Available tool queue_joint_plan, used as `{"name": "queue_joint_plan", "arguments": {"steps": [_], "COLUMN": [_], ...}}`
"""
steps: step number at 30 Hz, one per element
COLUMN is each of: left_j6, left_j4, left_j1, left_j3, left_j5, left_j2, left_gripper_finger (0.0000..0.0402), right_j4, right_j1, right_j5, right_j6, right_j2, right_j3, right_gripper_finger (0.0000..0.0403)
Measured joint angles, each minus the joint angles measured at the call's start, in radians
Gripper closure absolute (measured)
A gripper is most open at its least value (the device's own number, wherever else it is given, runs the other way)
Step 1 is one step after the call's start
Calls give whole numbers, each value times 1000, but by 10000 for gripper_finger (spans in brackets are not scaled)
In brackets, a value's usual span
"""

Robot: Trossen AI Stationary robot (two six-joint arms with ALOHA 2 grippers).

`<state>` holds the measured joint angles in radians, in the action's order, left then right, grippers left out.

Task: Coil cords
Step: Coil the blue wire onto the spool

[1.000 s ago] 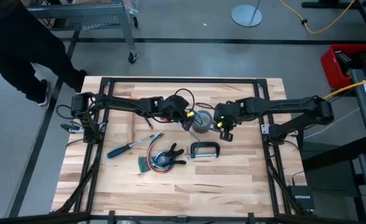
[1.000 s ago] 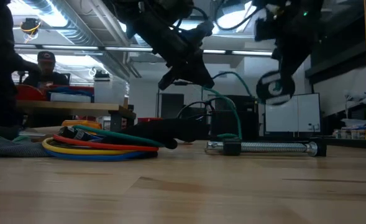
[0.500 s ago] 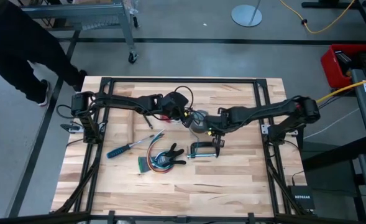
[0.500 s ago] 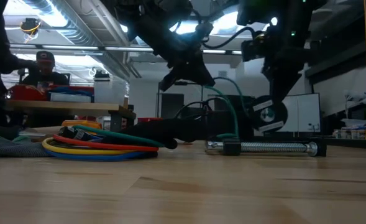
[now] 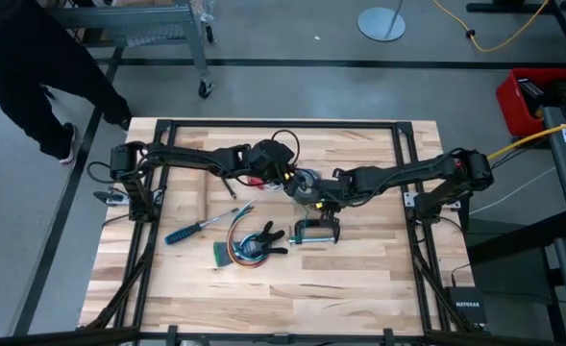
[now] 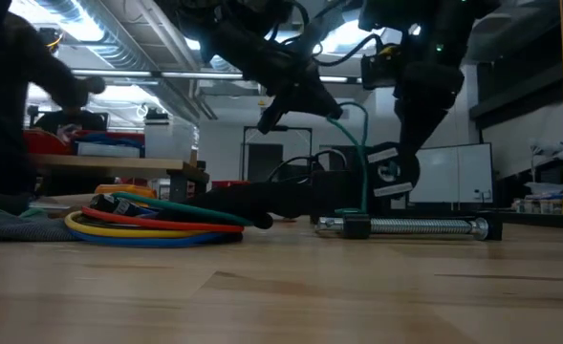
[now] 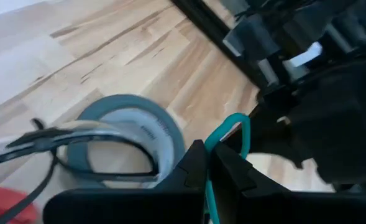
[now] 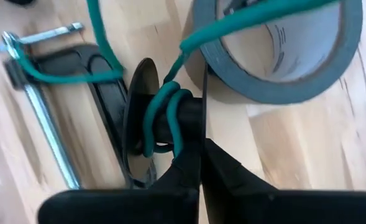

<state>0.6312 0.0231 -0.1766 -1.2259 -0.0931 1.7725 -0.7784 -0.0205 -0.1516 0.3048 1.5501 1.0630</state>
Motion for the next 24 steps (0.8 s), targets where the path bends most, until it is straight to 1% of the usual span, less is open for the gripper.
{"name": "queue_joint_plan", "arguments": {"steps": [2,6,12,15,20,24], "left_j6": [3,5,-6,-20,-31,-32], "left_j4": [14,18,-7,-22,-40,-42], "left_j1": [7,41,120,161,209,232], "left_j3": [0,0,0,0,0,0], "left_j5": [-21,-27,-33,-38,-5,0], "left_j2": [0,0,0,0,0,0], "left_gripper_finger": [401,401,401,401,401,401], "right_j4": [26,72,146,182,211,216], "right_j1": [0,0,0,1,1,1], "right_j5": [3,4,2,-16,-22,-41], "right_j6": [13,34,61,62,62,80], "right_j2": [0,0,-1,0,1,1], "right_j3": [0,0,0,0,0,0], "right_gripper_finger": [401,401,401,401,401,401]}}
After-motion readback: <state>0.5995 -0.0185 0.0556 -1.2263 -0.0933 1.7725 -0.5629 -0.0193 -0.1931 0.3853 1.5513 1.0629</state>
